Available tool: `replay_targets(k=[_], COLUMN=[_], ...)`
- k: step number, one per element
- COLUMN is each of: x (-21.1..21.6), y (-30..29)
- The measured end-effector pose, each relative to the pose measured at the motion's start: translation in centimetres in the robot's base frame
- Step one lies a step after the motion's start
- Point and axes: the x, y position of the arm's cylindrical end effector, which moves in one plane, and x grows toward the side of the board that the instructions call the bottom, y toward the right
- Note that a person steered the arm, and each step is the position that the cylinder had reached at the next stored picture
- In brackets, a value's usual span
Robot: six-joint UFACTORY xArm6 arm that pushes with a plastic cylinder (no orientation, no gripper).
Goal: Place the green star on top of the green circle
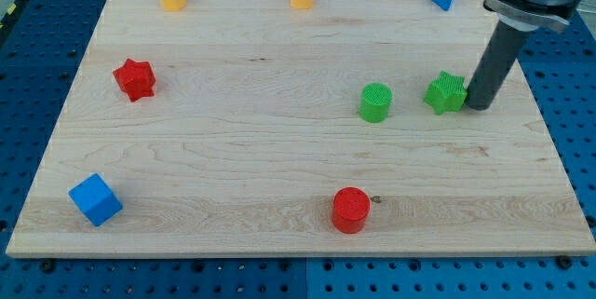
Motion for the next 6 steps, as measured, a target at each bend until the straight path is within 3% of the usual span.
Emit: replay_targets(k=[3,6], x=[-0.3,-2.1], y=[-5.2,-6.4])
